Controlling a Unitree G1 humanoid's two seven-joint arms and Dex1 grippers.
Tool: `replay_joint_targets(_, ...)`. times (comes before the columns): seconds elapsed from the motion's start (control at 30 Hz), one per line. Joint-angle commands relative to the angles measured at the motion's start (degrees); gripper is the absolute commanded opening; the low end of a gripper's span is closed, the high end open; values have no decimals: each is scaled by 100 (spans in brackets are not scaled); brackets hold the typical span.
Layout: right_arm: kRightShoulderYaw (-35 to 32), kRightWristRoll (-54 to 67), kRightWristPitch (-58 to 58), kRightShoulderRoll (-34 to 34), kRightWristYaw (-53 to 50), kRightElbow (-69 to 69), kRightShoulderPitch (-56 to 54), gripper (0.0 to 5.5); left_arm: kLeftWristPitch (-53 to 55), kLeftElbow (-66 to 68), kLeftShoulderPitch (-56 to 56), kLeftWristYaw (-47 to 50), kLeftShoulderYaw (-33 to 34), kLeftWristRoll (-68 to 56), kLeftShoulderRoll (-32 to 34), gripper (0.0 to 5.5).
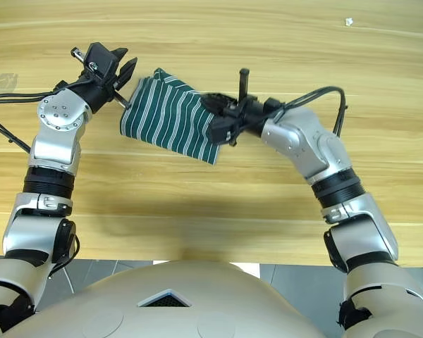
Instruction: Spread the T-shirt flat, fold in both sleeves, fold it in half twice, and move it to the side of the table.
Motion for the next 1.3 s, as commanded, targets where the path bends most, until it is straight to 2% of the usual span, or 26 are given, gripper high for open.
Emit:
replay_joint_targets(0.03,169,-33,-15,27,186,36,186,0,190,-380,335,-422,-327,120,10,66)
replay_joint_targets(0.17,224,-48,58,149,209,129,205,0,210,-224,329,-329,-319,255,19,66)
replay_joint_targets(0.3,205,-247,262,196,93,494,132,0,393,-264,440,-495,-451,361,77,117)
replay_joint_targets(0.5,140,-441,391,145,-157,1430,-188,0,788,-260,764,-678,-772,818,306,20)
replay_joint_targets(0.57,152,-461,385,184,-291,1957,-377,0,888,-262,887,-686,-842,984,407,5)
replay_joint_targets(0.73,140,-410,358,386,-654,3109,-842,0,1025,-458,1198,-802,-884,1063,617,5)
replay_joint_targets(0.9,34,-266,348,534,-951,3508,-1049,0,1088,-711,1437,-884,-976,969,573,5)
replay_joint_targets(1.1,-383,172,360,440,-976,1770,-529,0,2112,-2917,2334,-1533,-1119,-208,216,5)
replay_joint_targets(1.2,-471,287,596,380,-728,545,35,0,2361,-4104,2073,-1505,-459,-1060,60,5)
replay_joint_targets(1.3,-394,240,881,399,-473,-387,568,0,2769,-4421,1494,-1213,121,-1425,35,5)
